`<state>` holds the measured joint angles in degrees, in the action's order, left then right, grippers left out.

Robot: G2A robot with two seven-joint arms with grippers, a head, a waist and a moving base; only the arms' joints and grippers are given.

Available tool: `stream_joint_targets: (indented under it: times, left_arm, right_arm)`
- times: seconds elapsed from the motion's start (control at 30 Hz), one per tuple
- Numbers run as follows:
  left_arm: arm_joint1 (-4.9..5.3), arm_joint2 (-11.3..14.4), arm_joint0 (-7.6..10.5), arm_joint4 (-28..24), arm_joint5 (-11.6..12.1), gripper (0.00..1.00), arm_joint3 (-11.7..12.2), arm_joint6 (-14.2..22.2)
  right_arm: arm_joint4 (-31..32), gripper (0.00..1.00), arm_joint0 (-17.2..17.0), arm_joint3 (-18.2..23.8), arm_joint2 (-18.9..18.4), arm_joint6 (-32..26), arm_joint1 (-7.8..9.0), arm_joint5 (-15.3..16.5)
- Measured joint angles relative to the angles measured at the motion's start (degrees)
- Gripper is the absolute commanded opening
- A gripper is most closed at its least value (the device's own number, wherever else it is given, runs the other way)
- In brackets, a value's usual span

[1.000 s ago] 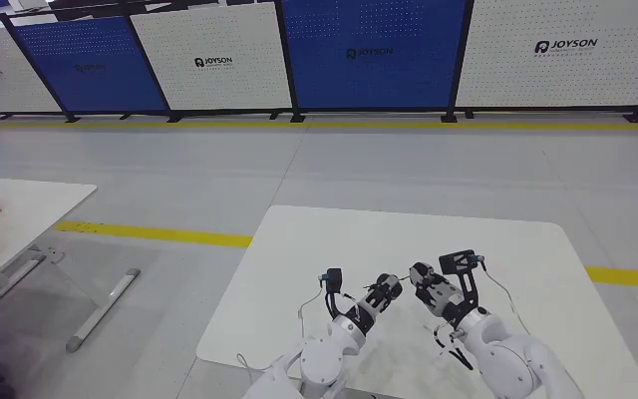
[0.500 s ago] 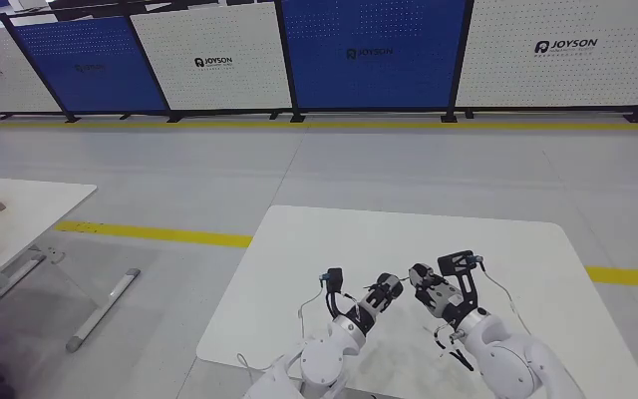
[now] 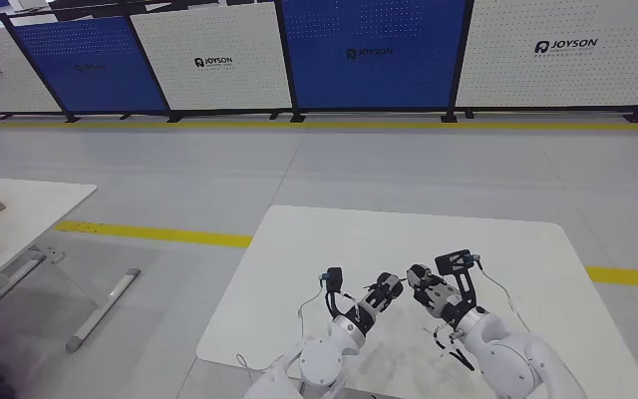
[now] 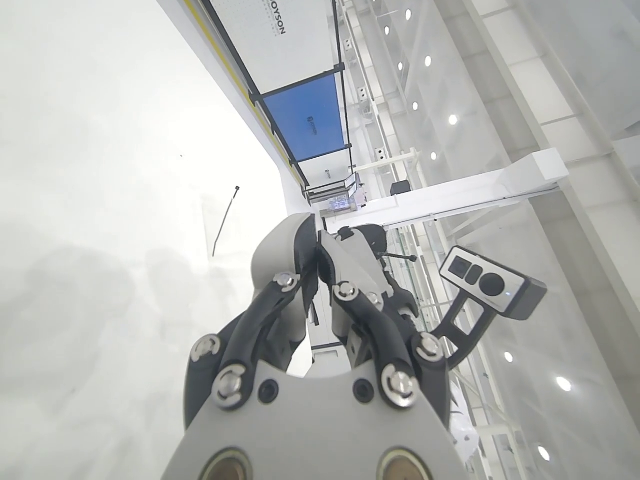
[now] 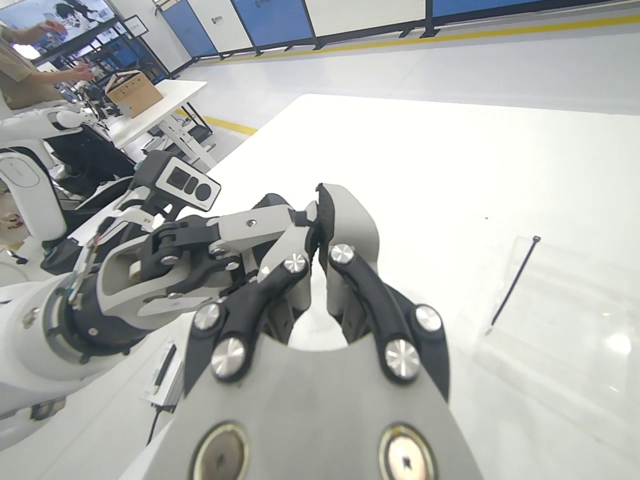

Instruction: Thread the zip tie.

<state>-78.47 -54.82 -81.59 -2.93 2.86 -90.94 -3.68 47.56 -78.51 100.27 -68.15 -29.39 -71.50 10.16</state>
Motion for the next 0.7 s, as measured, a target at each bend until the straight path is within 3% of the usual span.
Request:
stream_joint_targets:
  times: [0.1, 0.17, 0.2, 0.23, 0.27, 0.4, 0.57, 0.7]
  left_arm:
    - [-0.04, -0.1, 0.06, -0.3, -0.2, 0.00, 0.2, 0.0]
    - [-0.06, -0.1, 0.13, -0.4, -0.3, 0.00, 0.3, 0.0]
    - [-0.08, -0.1, 0.18, -0.4, -0.3, 0.00, 0.4, 0.0]
    - [-0.10, -0.1, 0.20, -0.5, -0.3, 0.00, 0.5, 0.0]
    - [-0.11, -0.1, 0.22, -0.7, -0.4, 0.00, 0.5, 0.1]
    - [-0.17, -0.1, 0.35, -1.1, -0.7, 0.00, 0.7, 0.2]
    - [-0.22, -0.1, 0.40, -1.1, -0.8, 0.00, 0.7, 0.1]
    - [-0.26, 0.0, 0.38, -0.9, -0.9, 0.00, 0.8, 0.1]
  right_arm:
    - [-0.1, 0.95, 0.0, 0.0, 0.0, 0.1, 0.04, -0.1]
    - [-0.2, 0.84, -0.1, -0.1, -0.1, 0.5, 0.07, -0.1]
    - [-0.2, 0.77, -0.2, 0.0, -0.2, 0.7, 0.09, -0.2]
    - [-0.3, 0.60, -0.3, 0.0, -0.3, 0.9, 0.11, -0.2]
    - [-0.3, 0.49, -0.4, 0.0, -0.4, 1.1, 0.14, -0.2]
    - [-1.1, 0.41, -0.9, -0.2, -1.4, 2.0, 0.29, 0.0]
    - [-1.3, 0.24, -1.4, -0.1, -2.1, 2.5, 0.45, 0.0]
    - [-1.4, 0.00, -1.6, 0.0, -2.2, 2.8, 0.52, 0.0]
